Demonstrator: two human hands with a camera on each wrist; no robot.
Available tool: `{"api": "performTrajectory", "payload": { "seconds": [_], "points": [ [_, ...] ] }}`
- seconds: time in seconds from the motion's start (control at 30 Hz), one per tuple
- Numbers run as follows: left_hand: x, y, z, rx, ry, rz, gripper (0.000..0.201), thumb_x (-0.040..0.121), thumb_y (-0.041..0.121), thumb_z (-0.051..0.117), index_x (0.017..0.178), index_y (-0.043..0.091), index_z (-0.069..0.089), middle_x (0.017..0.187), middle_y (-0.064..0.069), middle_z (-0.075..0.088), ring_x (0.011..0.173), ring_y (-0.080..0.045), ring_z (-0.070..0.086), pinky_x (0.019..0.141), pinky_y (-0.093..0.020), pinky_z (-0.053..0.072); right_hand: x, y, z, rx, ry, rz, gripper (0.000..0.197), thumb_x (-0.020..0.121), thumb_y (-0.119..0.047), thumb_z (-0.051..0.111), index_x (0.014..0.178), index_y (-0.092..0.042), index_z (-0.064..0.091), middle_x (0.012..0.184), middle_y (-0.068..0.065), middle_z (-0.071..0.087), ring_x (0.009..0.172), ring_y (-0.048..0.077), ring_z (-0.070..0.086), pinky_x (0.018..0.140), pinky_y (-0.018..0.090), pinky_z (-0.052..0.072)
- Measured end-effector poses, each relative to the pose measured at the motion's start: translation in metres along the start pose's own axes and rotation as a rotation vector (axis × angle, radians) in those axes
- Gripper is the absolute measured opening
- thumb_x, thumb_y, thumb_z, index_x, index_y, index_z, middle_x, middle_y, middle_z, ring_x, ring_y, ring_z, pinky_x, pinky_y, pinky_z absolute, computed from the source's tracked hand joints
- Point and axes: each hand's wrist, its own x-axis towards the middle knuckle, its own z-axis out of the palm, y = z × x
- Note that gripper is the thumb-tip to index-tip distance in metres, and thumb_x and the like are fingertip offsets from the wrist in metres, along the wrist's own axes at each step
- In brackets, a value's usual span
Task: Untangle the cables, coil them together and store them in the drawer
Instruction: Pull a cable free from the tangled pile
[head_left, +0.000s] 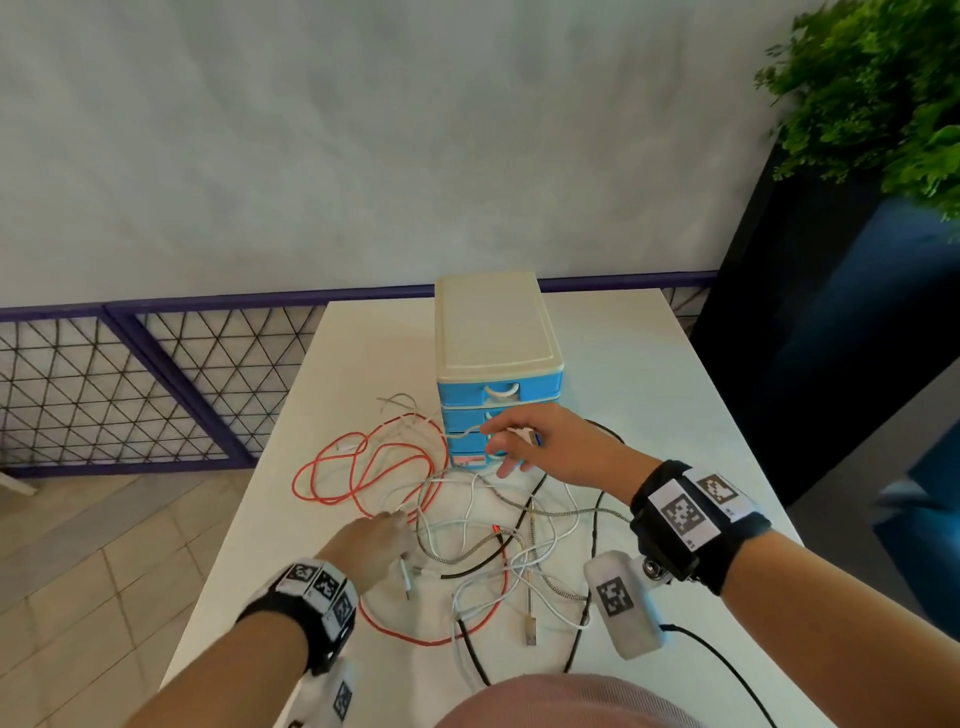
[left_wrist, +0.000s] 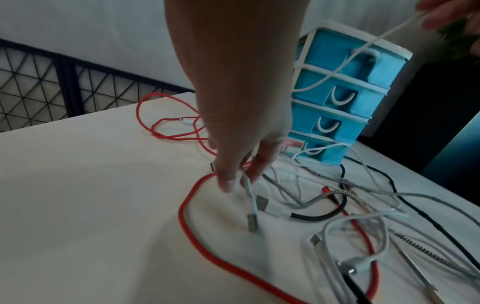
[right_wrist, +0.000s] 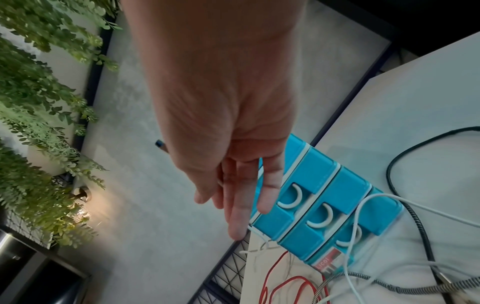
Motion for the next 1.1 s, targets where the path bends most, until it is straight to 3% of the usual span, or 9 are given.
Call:
{"api": "performTrajectory", "payload": {
  "seconds": [0.1, 0.2, 0.3, 0.37, 0.47, 0.7, 0.8, 0.87, 1.1],
  "points": [
    [0.002, -0.004, -0.011, -0.111, 0.149, 0.033, 0.017, 0.089, 0.017, 0.056, 0.104, 0.017, 0.066, 0.113, -0.002, 0.050, 0.105, -0.018, 0.053, 0.085, -0.028, 0.044, 0.000, -0.006, -0.003, 0.069, 0.037, 0.089, 0.034, 0.101, -0.034, 0.043, 0.102, -0.013, 0.071, 0.108, 0.000, 0.069, 0.076, 0.010, 0.068, 0.068, 0.013, 0.048],
    [0.003, -0.003, -0.040, -0.461, 0.404, 0.093, 0.012, 0.088, 0.023, 0.062, 0.094, 0.018, 0.072, 0.100, 0.002, 0.053, 0.096, -0.008, 0.049, 0.082, -0.016, 0.035, 0.000, -0.013, -0.005, -0.053, 0.205, 0.006, 0.053, 0.101, -0.043, 0.034, 0.087, -0.012, 0.074, 0.105, 0.004, 0.066, 0.089, 0.022, 0.063, 0.083, 0.032, 0.049],
    [0.001, 0.006, -0.072, -0.783, 0.596, 0.092, 0.008, 0.087, 0.017, 0.065, 0.086, 0.023, 0.071, 0.090, 0.007, 0.064, 0.088, -0.004, 0.057, 0.079, -0.011, 0.041, 0.006, -0.017, -0.007, 0.034, 0.341, -0.018, 0.046, 0.104, -0.028, 0.031, 0.086, -0.008, 0.067, 0.094, -0.003, 0.065, 0.093, 0.023, 0.064, 0.090, 0.042, 0.047],
    [-0.001, 0.016, -0.093, -0.986, 0.687, 0.060, 0.011, 0.090, 0.015, 0.061, 0.083, 0.021, 0.065, 0.078, 0.003, 0.069, 0.076, -0.006, 0.063, 0.078, -0.020, 0.050, 0.013, -0.020, -0.007, 0.340, 0.368, -0.015, 0.034, 0.105, -0.022, 0.026, 0.093, -0.014, 0.057, 0.082, 0.001, 0.064, 0.071, 0.028, 0.067, 0.076, 0.047, 0.050],
    [-0.005, 0.033, -0.123, -1.318, 0.806, 0.050, 0.016, 0.098, 0.009, 0.046, 0.086, 0.011, 0.056, 0.068, -0.005, 0.064, 0.060, -0.016, 0.062, 0.066, -0.027, 0.057, 0.016, -0.028, -0.009, 0.495, 0.408, -0.024, 0.025, 0.105, -0.012, 0.023, 0.103, -0.019, 0.048, 0.068, 0.004, 0.048, 0.043, 0.012, 0.046, 0.052, 0.029, 0.043],
    [-0.001, 0.060, -0.156, -1.517, 0.751, -0.045, 0.024, 0.102, 0.024, 0.037, 0.097, 0.004, 0.049, 0.056, -0.001, 0.044, 0.039, -0.010, 0.034, 0.037, -0.019, 0.030, 0.013, -0.040, 0.000, 0.458, 0.233, -0.025, 0.036, 0.104, -0.036, 0.034, 0.115, -0.013, 0.059, 0.061, -0.005, 0.031, 0.048, 0.006, 0.033, 0.052, 0.021, 0.037],
    [0.005, 0.072, -0.162, -1.495, 0.739, -0.017, 0.027, 0.101, 0.029, 0.038, 0.097, 0.007, 0.054, 0.052, -0.001, 0.046, 0.032, -0.012, 0.037, 0.034, -0.019, 0.030, 0.011, -0.045, 0.004, 0.437, 0.219, -0.029, 0.033, 0.102, -0.034, 0.041, 0.098, -0.007, 0.059, 0.058, -0.001, 0.050, 0.046, 0.005, 0.040, 0.055, 0.025, 0.038],
    [0.008, 0.075, -0.166, -1.519, 0.733, -0.004, 0.030, 0.100, 0.031, 0.041, 0.100, 0.004, 0.055, 0.049, 0.001, 0.047, 0.033, -0.015, 0.040, 0.035, -0.021, 0.034, 0.011, -0.044, 0.004, 0.434, 0.259, -0.028, 0.033, 0.102, -0.033, 0.043, 0.107, -0.006, 0.063, 0.062, 0.000, 0.058, 0.051, 0.003, 0.048, 0.055, 0.022, 0.039],
    [0.011, 0.086, -0.171, -1.869, 0.568, 0.021, 0.034, 0.096, 0.036, 0.049, 0.120, 0.013, 0.042, 0.051, 0.005, 0.041, 0.041, -0.011, 0.033, 0.042, -0.025, 0.038, 0.006, -0.042, 0.006, 0.570, 0.294, -0.024, 0.032, 0.103, -0.034, 0.038, 0.105, -0.016, 0.064, 0.075, 0.012, 0.057, 0.057, 0.015, 0.060, 0.048, 0.026, 0.052]
  ]
}}
